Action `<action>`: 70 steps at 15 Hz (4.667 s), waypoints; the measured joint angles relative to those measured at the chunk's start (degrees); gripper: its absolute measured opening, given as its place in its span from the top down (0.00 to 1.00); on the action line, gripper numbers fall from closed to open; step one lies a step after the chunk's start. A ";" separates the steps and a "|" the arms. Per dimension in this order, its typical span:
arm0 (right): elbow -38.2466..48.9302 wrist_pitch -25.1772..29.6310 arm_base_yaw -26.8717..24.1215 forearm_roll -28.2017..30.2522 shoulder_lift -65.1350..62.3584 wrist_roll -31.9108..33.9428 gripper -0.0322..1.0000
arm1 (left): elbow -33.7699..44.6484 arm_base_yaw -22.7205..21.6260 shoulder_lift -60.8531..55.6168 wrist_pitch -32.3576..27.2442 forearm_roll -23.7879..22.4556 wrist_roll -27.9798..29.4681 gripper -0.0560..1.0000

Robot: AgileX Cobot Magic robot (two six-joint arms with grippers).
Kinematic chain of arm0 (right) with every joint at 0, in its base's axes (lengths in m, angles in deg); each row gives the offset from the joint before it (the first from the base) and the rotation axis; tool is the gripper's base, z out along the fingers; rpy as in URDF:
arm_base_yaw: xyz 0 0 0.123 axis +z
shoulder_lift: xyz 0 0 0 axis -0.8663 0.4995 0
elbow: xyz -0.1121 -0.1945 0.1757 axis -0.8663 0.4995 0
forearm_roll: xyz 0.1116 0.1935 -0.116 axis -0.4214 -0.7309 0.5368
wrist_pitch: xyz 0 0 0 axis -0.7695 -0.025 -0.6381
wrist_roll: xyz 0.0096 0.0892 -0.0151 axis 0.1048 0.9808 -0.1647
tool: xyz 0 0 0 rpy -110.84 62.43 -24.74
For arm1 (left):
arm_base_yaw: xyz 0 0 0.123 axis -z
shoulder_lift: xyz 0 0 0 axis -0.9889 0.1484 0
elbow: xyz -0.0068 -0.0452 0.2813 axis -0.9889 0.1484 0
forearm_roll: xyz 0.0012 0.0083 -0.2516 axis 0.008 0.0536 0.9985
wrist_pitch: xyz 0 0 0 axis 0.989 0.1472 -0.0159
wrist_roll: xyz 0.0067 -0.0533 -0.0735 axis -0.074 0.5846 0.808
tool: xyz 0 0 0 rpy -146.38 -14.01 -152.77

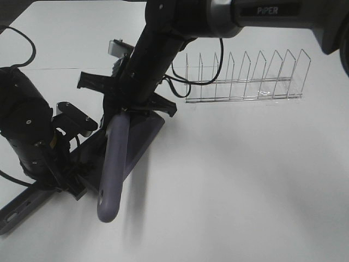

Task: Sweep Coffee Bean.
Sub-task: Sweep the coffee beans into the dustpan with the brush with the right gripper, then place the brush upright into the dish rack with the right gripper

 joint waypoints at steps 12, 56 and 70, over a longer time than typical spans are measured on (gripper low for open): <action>-0.11 15.70 -0.34 23.03 -5.56 0.00 0.65 | 0.00 0.00 0.00 0.57 4.13 -0.52 0.64; 10.54 15.87 -27.56 27.73 -4.81 -14.95 0.65 | -0.06 0.11 -0.11 0.23 14.27 7.56 0.64; -11.40 18.11 -28.07 28.02 6.93 -14.78 0.65 | -0.06 0.11 -0.11 0.06 14.38 7.51 0.64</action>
